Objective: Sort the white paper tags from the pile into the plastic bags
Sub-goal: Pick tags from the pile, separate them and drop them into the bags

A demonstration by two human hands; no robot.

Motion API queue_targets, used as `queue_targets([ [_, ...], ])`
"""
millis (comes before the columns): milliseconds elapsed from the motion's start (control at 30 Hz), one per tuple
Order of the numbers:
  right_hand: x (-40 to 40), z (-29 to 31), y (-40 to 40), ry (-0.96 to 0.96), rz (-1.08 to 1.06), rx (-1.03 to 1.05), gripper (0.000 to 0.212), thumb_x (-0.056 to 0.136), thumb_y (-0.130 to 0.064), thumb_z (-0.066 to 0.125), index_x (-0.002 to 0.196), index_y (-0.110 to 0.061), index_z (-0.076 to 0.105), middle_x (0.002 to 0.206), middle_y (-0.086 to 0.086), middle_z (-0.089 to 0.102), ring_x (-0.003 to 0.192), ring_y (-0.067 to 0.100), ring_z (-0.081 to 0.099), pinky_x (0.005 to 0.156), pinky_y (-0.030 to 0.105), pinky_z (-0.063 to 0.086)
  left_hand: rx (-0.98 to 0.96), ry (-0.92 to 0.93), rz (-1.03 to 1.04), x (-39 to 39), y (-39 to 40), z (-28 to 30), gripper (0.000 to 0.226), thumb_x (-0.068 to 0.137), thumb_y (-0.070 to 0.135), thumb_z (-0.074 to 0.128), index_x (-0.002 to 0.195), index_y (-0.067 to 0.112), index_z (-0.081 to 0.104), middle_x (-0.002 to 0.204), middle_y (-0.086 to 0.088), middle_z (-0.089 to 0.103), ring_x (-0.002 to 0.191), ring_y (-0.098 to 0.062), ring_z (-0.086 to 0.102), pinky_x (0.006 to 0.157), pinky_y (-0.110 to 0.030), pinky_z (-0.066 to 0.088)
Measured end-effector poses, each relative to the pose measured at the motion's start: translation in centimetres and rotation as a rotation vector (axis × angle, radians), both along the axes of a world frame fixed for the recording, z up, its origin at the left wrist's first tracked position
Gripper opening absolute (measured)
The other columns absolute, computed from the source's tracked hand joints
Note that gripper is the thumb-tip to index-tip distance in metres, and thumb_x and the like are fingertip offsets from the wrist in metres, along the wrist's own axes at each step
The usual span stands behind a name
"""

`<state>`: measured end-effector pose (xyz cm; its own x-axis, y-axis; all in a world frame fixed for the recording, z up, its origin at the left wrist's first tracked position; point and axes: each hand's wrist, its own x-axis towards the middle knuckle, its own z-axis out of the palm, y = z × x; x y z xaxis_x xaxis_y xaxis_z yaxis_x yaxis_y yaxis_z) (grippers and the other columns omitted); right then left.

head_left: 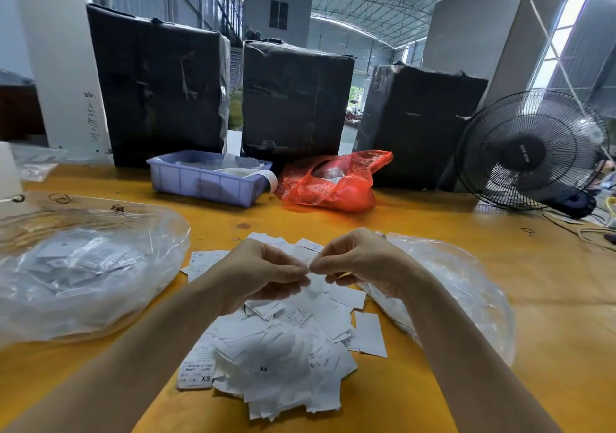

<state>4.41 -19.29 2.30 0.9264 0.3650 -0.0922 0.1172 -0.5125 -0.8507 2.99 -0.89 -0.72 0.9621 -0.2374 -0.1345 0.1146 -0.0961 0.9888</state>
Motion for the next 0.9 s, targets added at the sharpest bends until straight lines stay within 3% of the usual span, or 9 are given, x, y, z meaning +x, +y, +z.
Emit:
queue_targets([
  [133,0.2,-0.5,0.3,0.003,-0.062,0.095,0.017,0.076,-0.033,0.074,0.07,-0.018,0.071,0.069,-0.002,0.067,0.062,0.002,0.063,0.062,0.019,0.049,0.032,-0.11,0.069,0.2,-0.1,-0.5,0.005,0.079,0.013,0.073,0.079,0.008,0.074,0.075,-0.009,0.074,0.059,-0.008,0.065,0.057,-0.017,0.053],
  [200,0.3,-0.8,0.6,0.053,-0.086,0.18,0.032,0.068,-0.046,0.071,0.077,-0.016,0.071,0.075,-0.001,0.069,0.067,0.006,0.066,0.065,0.023,0.051,-0.008,-0.145,0.13,0.4,-0.1,-0.5,0.005,0.079,0.013,0.073,0.076,0.008,0.073,0.071,-0.007,0.074,0.056,-0.006,0.063,0.056,-0.016,0.053],
  [267,0.4,-1.1,0.8,0.121,-0.051,0.189,0.047,0.06,-0.053,0.069,0.086,-0.014,0.07,0.084,0.0,0.073,0.076,0.011,0.07,0.071,0.027,0.052,-0.062,-0.177,0.203,0.6,0.0,-0.5,0.006,0.076,0.014,0.074,0.075,0.008,0.072,0.067,-0.005,0.073,0.053,-0.005,0.062,0.056,-0.017,0.052],
  [333,0.4,-1.4,1.1,0.184,0.018,0.166,0.049,0.057,-0.054,0.072,0.087,-0.016,0.071,0.09,0.001,0.075,0.083,0.014,0.072,0.076,0.031,0.05,-0.107,-0.198,0.275,0.8,0.2,-0.6,0.011,0.072,0.016,0.075,0.075,0.006,0.071,0.062,-0.002,0.071,0.053,-0.005,0.061,0.057,-0.018,0.05],
  [467,0.4,-2.0,1.9,0.234,0.016,0.241,0.035,0.058,-0.044,0.078,0.08,-0.018,0.074,0.091,0.003,0.075,0.085,0.016,0.072,0.08,0.034,0.048,-0.223,-0.181,0.326,1.0,0.2,-0.6,0.013,0.069,0.013,0.075,0.076,0.004,0.069,0.065,-0.004,0.072,0.058,-0.007,0.065,0.056,-0.016,0.052],
  [600,0.6,-2.4,2.1,0.189,-0.085,0.383,0.004,0.074,-0.017,0.076,0.072,-0.015,0.074,0.083,0.004,0.075,0.076,0.015,0.072,0.083,0.036,0.047,-0.232,-0.179,0.351,1.0,0.0,-0.7,0.018,0.07,0.001,0.077,0.082,0.006,0.064,0.065,-0.004,0.07,0.06,-0.011,0.067,0.056,-0.018,0.052],
  [700,0.6,-2.3,2.3,0.109,-0.187,0.488,0.004,0.079,-0.007,0.071,0.077,-0.01,0.068,0.075,0.006,0.073,0.07,0.016,0.07,0.081,0.034,0.048,-0.182,-0.141,0.302,0.9,0.2,-0.4,0.036,0.071,-0.008,0.074,0.096,0.009,0.056,0.073,-0.006,0.073,0.063,-0.011,0.068,0.056,-0.019,0.052],
  [800,0.3,-2.3,2.9,-0.16,-0.204,0.345,0.009,0.08,0.001,0.068,0.081,-0.008,0.066,0.074,0.01,0.069,0.065,0.015,0.064,0.063,0.022,0.049,-0.001,-0.125,0.135,0.9,1.0,-0.1,0.05,0.068,0.0,0.08,0.107,0.016,0.053,0.086,-0.003,0.075,0.078,-0.012,0.071,0.069,-0.025,0.054],
  [900,-0.2,-2.7,4.0,-0.358,-0.096,0.173,0.009,0.08,0.003,0.067,0.086,-0.004,0.069,0.08,0.017,0.07,0.067,0.017,0.062,0.062,0.027,0.052,0.143,-0.166,0.036,0.7,1.5,0.1,0.049,0.066,0.008,0.083,0.108,0.016,0.059,0.091,-0.005,0.075,0.087,-0.018,0.071,0.081,-0.033,0.053],
])
